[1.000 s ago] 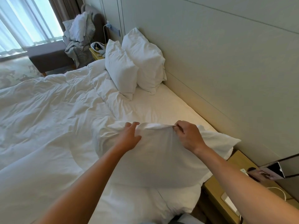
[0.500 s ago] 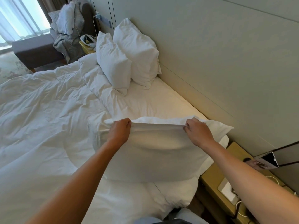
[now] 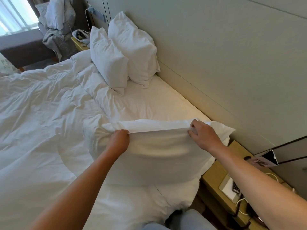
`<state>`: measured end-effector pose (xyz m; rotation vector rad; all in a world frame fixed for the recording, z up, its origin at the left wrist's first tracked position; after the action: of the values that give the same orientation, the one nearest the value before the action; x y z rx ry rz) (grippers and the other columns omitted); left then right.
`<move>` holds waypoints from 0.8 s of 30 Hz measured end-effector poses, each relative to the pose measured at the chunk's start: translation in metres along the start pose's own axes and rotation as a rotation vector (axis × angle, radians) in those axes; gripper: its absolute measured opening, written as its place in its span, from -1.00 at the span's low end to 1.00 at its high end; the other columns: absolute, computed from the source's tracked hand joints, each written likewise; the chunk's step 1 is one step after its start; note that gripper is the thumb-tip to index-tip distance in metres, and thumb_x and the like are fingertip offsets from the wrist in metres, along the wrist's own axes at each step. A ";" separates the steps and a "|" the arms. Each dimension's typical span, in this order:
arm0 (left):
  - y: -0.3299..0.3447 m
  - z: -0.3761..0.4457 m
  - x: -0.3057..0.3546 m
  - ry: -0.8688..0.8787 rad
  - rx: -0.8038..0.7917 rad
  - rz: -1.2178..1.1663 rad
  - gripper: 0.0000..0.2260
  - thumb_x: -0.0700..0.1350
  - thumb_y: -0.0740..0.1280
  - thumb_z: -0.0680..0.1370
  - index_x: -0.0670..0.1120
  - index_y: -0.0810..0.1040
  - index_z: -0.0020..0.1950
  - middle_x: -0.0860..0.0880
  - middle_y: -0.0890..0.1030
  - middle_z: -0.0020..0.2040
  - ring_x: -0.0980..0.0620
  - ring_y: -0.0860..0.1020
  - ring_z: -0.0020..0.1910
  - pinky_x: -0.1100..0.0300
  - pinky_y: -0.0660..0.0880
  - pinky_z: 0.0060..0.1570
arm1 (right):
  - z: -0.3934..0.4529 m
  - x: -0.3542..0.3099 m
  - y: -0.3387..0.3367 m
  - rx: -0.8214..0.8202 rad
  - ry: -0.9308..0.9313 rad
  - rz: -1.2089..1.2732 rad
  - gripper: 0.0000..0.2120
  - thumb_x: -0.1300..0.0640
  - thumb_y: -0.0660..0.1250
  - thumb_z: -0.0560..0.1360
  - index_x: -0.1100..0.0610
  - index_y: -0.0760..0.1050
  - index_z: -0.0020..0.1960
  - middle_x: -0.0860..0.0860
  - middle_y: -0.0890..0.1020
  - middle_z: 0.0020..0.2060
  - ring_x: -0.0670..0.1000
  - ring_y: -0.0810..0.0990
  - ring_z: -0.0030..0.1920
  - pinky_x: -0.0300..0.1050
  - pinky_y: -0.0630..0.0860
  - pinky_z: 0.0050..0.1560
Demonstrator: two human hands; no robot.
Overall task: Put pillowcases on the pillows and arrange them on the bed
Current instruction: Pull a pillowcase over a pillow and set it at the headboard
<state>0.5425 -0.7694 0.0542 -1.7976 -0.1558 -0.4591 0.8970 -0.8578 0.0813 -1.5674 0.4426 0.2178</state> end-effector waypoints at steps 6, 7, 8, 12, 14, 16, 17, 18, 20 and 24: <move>-0.001 -0.011 0.010 -0.002 0.027 0.009 -0.69 -0.20 0.12 0.67 -0.10 0.47 -0.25 -0.13 0.63 -0.21 -0.16 0.57 -0.20 0.05 0.45 -0.21 | -0.006 0.014 0.004 -0.033 0.143 0.024 -0.73 0.11 0.18 0.69 0.13 0.42 -0.17 0.04 0.61 -0.31 0.07 0.66 -0.27 0.09 0.58 -0.22; -0.003 -0.014 0.009 0.001 0.052 0.000 -0.69 -0.18 0.12 0.68 -0.10 0.47 -0.25 -0.12 0.62 -0.23 -0.16 0.57 -0.21 0.04 0.46 -0.22 | -0.007 0.015 0.001 -0.008 0.146 0.123 -0.72 0.10 0.18 0.70 0.07 0.39 -0.18 0.02 0.63 -0.36 -0.02 0.68 -0.34 0.06 0.59 -0.25; -0.004 -0.017 0.010 0.008 0.075 -0.001 -0.68 -0.17 0.12 0.68 -0.11 0.46 -0.24 -0.10 0.61 -0.26 -0.15 0.57 -0.24 0.04 0.47 -0.24 | -0.009 0.015 -0.002 0.020 0.144 0.216 -0.71 0.10 0.17 0.71 0.02 0.36 -0.20 0.00 0.63 -0.39 -0.07 0.68 -0.40 0.04 0.58 -0.29; -0.027 -0.026 0.017 -0.039 0.173 -0.062 -0.68 -0.14 0.11 0.69 -0.05 0.42 -0.25 -0.05 0.56 -0.32 -0.07 0.54 -0.32 0.08 0.40 -0.33 | -0.016 0.008 -0.016 0.109 0.040 0.373 -0.69 0.12 0.23 0.69 0.01 0.34 -0.24 0.02 0.55 -0.42 0.05 0.58 -0.40 0.08 0.50 -0.34; -0.046 -0.028 0.027 -0.078 0.227 -0.105 -0.69 -0.10 0.11 0.68 -0.02 0.44 -0.24 -0.04 0.59 -0.31 -0.03 0.56 -0.31 0.08 0.44 -0.30 | -0.019 0.006 -0.025 0.146 -0.017 0.373 -0.71 0.14 0.27 0.67 0.08 0.40 -0.23 0.02 0.54 -0.39 0.11 0.51 -0.31 0.13 0.46 -0.28; -0.064 -0.031 0.044 -0.074 0.265 -0.112 -0.69 -0.08 0.12 0.68 0.01 0.44 -0.25 -0.03 0.61 -0.32 -0.02 0.59 -0.30 0.06 0.48 -0.27 | -0.023 0.010 -0.038 0.174 -0.053 0.384 -0.71 0.13 0.30 0.66 0.12 0.44 -0.23 0.01 0.55 -0.37 0.10 0.51 -0.28 0.15 0.47 -0.23; -0.072 -0.034 0.053 -0.065 0.279 -0.106 -0.69 -0.08 0.12 0.69 0.02 0.44 -0.25 -0.03 0.61 -0.33 -0.04 0.59 -0.30 0.04 0.51 -0.25 | -0.025 0.013 -0.046 0.189 -0.068 0.383 -0.71 0.11 0.31 0.66 0.11 0.46 -0.23 -0.01 0.56 -0.36 0.09 0.52 -0.28 0.14 0.48 -0.22; -0.078 -0.037 0.065 -0.054 0.292 -0.099 -0.69 -0.08 0.13 0.69 0.03 0.44 -0.25 -0.04 0.61 -0.32 -0.05 0.59 -0.30 0.03 0.53 -0.24 | -0.028 0.017 -0.056 0.206 -0.083 0.377 -0.71 0.09 0.31 0.67 0.11 0.48 -0.22 -0.02 0.57 -0.35 0.08 0.54 -0.28 0.13 0.49 -0.22; -0.090 -0.041 0.091 -0.018 0.323 -0.091 -0.68 -0.09 0.14 0.69 0.02 0.44 -0.25 -0.05 0.61 -0.31 -0.06 0.59 -0.29 0.03 0.51 -0.23 | -0.033 0.029 -0.078 0.239 -0.101 0.364 -0.72 0.05 0.31 0.68 0.11 0.55 -0.18 -0.04 0.61 -0.31 0.05 0.57 -0.26 0.11 0.55 -0.22; -0.111 -0.041 0.151 0.050 0.365 -0.056 -0.69 -0.10 0.15 0.70 -0.05 0.50 -0.21 -0.09 0.62 -0.25 -0.10 0.58 -0.25 0.02 0.51 -0.19 | -0.044 0.056 -0.127 0.308 -0.105 0.344 -0.76 0.02 0.32 0.68 0.05 0.63 -0.11 -0.08 0.65 -0.27 -0.02 0.60 -0.25 0.08 0.59 -0.22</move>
<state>0.6332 -0.7973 0.2206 -1.4259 -0.2396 -0.4814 0.9936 -0.9097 0.1773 -1.1665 0.6312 0.4711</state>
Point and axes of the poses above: each hand's wrist, its own z-axis towards the middle knuckle, its own y-axis out of the palm, x = y × z, the point moved 4 cm from there along z, towards the middle knuckle
